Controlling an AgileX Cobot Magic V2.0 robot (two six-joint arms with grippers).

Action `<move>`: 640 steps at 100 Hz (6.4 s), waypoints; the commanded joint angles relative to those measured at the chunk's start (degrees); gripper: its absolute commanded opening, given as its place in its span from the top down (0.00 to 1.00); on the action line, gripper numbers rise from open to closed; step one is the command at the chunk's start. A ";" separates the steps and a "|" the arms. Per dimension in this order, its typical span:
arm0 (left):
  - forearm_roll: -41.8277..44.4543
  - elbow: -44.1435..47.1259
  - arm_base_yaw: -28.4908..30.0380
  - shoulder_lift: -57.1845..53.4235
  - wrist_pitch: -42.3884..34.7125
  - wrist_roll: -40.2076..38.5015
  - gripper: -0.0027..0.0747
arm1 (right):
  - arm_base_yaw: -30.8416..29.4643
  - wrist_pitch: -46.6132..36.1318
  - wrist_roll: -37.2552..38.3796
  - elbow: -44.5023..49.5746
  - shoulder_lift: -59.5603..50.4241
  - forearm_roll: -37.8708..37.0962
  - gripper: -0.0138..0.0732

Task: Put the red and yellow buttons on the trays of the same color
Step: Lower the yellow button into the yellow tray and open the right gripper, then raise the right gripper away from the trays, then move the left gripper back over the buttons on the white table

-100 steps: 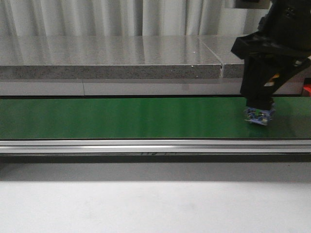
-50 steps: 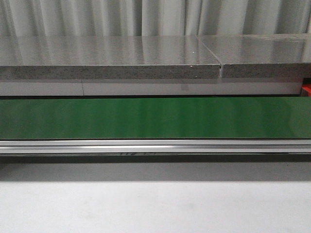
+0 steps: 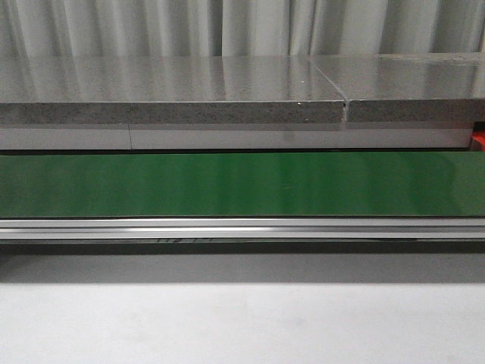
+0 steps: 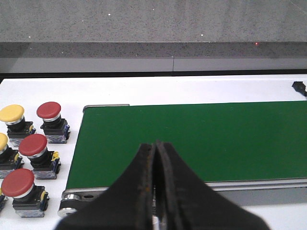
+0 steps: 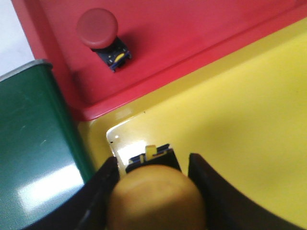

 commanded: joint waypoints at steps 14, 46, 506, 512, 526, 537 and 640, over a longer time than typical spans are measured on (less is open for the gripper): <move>-0.43 -1.52 -0.47 0.19 -4.55 -0.17 0.99 | -0.35 -6.59 0.29 1.78 2.45 0.96 0.64; -0.43 -1.52 -0.47 0.19 -4.55 -0.17 0.99 | -0.28 -9.08 0.29 2.05 8.78 1.08 0.64; 9.61 -15.86 18.64 22.44 2.92 -23.46 0.14 | 30.34 -12.40 -9.47 21.20 -48.96 1.65 0.92; 9.61 -16.35 20.64 26.06 2.40 -24.81 0.14 | 30.34 -12.40 -9.47 21.20 -48.96 1.65 0.92; 9.29 -16.72 24.80 34.96 -0.63 -25.75 0.14 | 30.34 -12.40 -9.47 21.20 -48.96 1.65 0.92; 7.51 -16.72 27.03 41.54 -2.39 -25.75 0.14 | 30.34 -12.40 -9.47 21.20 -48.96 1.65 0.92; 8.02 -23.55 28.19 66.04 -4.17 -25.65 0.14 | 30.34 -12.40 -9.47 21.20 -48.96 1.65 0.92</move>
